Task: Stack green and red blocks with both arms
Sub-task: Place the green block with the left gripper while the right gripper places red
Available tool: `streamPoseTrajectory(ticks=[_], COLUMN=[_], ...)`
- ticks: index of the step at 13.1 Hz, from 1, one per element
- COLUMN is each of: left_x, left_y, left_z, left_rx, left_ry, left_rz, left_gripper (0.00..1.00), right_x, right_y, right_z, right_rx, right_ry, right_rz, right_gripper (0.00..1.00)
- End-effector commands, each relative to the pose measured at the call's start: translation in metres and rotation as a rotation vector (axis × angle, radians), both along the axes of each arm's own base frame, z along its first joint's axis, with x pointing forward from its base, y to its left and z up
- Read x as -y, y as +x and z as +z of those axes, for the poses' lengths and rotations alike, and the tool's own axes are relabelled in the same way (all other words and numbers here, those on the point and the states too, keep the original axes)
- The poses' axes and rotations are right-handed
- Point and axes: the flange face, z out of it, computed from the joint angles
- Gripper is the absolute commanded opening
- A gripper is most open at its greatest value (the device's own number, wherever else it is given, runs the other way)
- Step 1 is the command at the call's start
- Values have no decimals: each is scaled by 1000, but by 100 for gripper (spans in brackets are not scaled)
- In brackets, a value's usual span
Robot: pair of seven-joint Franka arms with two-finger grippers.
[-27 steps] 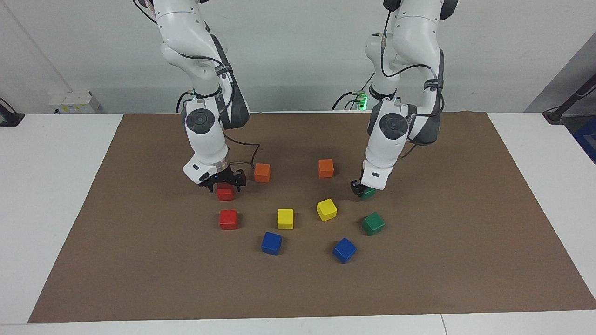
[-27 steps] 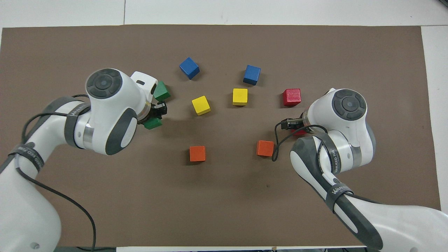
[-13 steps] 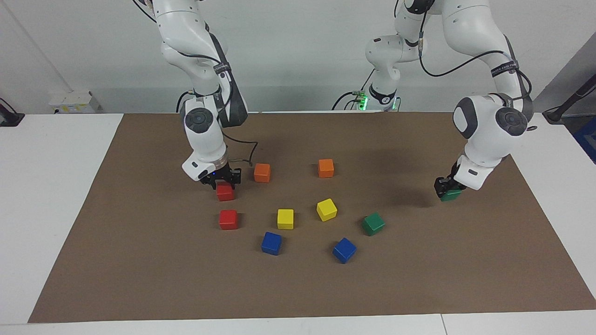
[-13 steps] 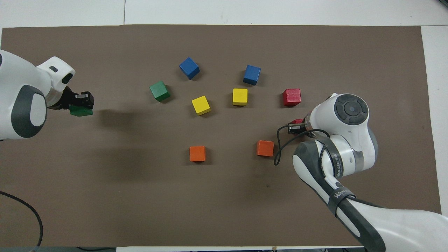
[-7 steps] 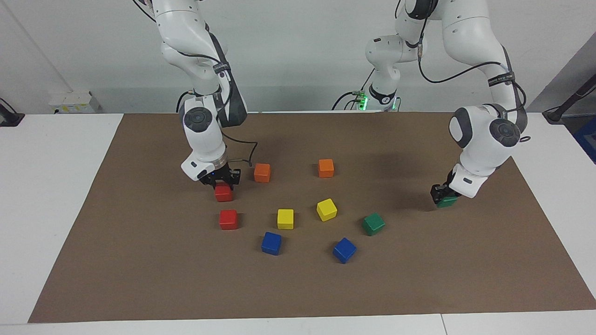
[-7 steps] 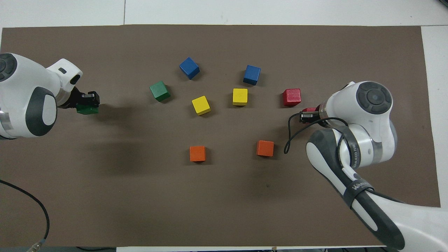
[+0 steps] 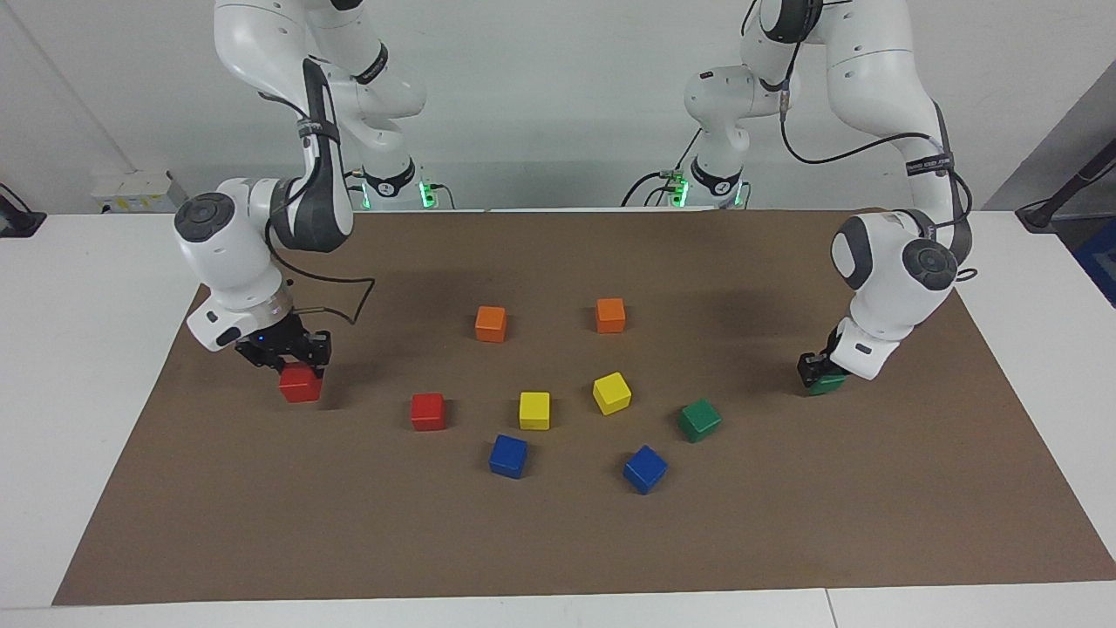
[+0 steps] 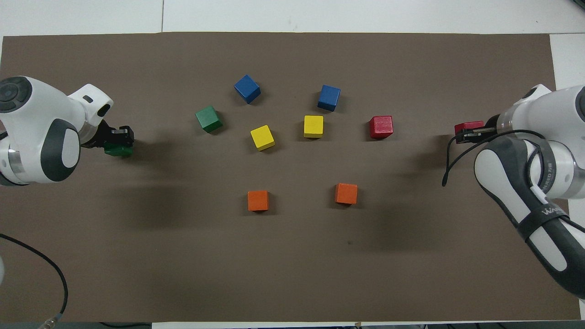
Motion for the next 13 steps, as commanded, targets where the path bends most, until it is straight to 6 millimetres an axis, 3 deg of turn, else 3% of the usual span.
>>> streamPoseTrajectory(ticks=[1, 13], left_x=[-2, -3], left_y=[-6, -11], left_z=[-3, -14], left_rx=[2, -2], left_ry=[7, 0], left_rz=[-18, -28], left_gripper=[0, 0], right_x=[2, 3], right_y=[4, 0], right_z=[-10, -32], right_rx=[3, -18], right_ry=[11, 15], right_rz=[18, 13], right_gripper=[0, 0])
